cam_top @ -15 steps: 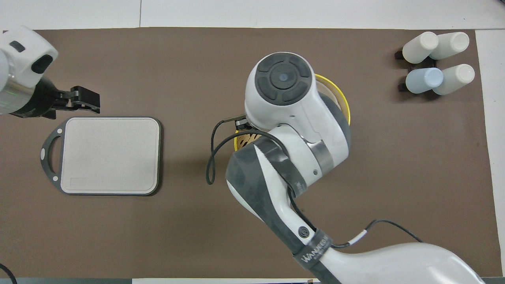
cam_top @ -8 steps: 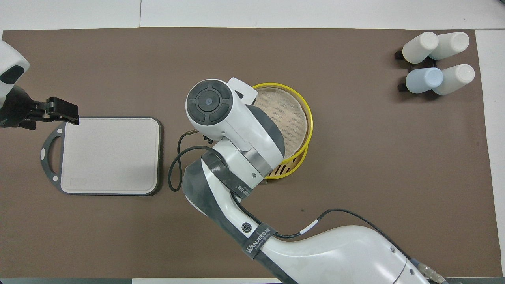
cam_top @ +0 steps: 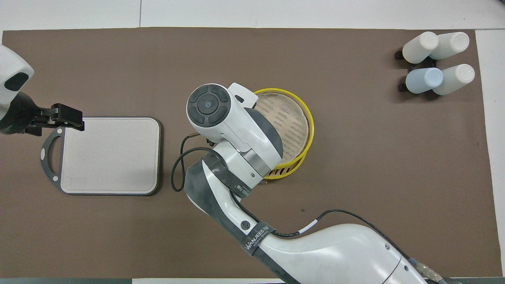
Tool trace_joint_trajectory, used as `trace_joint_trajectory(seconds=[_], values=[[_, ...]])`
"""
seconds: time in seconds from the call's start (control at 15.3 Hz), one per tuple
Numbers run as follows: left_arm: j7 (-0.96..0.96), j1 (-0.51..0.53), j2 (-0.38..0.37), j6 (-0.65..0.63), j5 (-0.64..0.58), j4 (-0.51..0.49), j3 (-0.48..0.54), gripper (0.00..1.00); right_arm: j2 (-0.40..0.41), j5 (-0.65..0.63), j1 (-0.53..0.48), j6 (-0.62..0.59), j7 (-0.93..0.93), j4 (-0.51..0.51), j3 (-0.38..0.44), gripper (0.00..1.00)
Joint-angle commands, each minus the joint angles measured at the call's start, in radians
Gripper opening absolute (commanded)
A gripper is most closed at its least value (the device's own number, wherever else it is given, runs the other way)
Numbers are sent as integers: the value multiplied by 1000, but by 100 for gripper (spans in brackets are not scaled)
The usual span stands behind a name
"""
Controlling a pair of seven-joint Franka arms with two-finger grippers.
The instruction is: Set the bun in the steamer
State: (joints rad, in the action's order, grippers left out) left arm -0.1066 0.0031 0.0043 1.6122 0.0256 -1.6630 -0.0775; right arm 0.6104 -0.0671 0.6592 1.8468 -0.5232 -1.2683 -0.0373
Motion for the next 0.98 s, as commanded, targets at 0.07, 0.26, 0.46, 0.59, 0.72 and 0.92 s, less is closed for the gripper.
trace_joint_trajectory(seconds=[0.07, 0.26, 0.46, 0.59, 0.72, 0.92], values=[[16, 8, -26, -21, 13, -15, -2, 100, -35, -22, -4, 11, -18, -60, -6, 0], [42, 14, -27, -9, 7, -21, -4, 100, -37, -22, -1, 0, -23, -63, -6, 0], [56, 17, -27, -8, 7, -24, -4, 100, -40, -22, 10, -4, -61, -57, -6, 0], [57, 23, -26, -17, 2, -21, -4, 100, -40, -22, 13, 2, -83, -52, -6, 0], [57, 21, -26, -18, -22, -23, -7, 100, -40, -20, 13, 12, -83, -52, -7, 0], [57, 21, -24, -18, -24, -20, -7, 100, -38, -19, 11, 34, -81, -60, -9, 0]])
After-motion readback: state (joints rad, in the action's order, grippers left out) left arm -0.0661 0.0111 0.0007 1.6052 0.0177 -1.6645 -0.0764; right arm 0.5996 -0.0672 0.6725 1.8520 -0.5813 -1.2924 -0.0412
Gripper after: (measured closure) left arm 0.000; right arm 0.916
